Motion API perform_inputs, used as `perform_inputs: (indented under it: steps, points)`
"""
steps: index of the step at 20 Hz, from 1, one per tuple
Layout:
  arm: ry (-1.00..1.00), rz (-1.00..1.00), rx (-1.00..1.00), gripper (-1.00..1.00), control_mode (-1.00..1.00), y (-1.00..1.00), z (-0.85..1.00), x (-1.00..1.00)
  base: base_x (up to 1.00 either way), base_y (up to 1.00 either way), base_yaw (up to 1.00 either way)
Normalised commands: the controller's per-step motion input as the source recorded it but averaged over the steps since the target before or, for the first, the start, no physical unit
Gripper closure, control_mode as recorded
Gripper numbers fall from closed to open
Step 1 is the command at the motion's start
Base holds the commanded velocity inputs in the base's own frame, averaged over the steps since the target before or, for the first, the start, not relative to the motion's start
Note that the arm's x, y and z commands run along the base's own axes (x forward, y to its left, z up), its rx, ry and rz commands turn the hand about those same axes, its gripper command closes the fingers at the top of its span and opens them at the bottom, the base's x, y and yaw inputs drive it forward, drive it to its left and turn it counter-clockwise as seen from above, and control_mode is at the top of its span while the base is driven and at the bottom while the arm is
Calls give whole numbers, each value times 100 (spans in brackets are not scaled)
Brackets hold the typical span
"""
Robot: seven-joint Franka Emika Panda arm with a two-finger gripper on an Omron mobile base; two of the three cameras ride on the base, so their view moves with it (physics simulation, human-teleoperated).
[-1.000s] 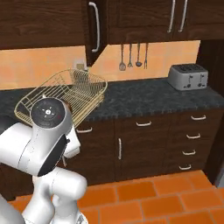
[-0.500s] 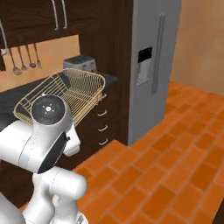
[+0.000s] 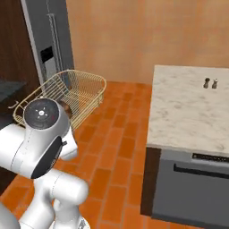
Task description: Open the cabinet, pick up the bread from the cabinet and place it in the basket. Then move the basket to the dining counter.
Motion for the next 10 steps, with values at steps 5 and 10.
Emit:
perform_inputs:
  steps: [5, 10]
  points:
    - [0, 0, 0, 100, 100, 0, 0, 0, 6, -100, -50]
    - [0, 0, 0, 100, 100, 0, 0, 0, 70, -79, -6]
